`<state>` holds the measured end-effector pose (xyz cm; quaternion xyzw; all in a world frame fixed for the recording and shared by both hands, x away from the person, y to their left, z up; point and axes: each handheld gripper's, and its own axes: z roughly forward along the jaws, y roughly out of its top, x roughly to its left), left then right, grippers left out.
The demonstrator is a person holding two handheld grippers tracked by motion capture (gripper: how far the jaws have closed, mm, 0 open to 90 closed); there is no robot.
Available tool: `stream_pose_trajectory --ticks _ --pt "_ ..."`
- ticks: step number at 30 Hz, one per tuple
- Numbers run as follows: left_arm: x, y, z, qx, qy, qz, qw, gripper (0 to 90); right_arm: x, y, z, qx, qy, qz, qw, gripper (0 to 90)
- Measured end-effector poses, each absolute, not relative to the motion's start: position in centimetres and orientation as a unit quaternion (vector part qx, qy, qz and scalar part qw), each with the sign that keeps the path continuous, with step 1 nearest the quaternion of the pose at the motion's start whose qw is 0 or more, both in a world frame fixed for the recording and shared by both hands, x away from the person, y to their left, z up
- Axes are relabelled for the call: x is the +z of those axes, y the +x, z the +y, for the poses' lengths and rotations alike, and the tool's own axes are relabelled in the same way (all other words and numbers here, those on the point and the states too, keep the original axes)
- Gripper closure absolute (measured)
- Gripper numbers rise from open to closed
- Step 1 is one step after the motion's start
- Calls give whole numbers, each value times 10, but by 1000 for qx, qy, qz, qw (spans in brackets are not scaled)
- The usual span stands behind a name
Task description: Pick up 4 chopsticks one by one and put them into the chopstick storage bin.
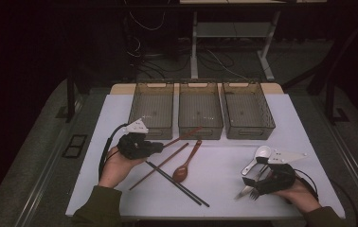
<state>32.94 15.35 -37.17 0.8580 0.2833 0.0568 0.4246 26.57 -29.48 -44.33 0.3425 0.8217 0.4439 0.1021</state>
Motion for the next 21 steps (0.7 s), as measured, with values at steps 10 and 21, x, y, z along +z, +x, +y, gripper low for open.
stream_pose_trajectory --ticks 10,21 --pt "-358 341 155 76 851 284 434 842 -444 266 -295 444 342 822 102 19" --pt "-349 363 153 95 845 293 437 842 -444 266 -295 444 346 821 101 18"
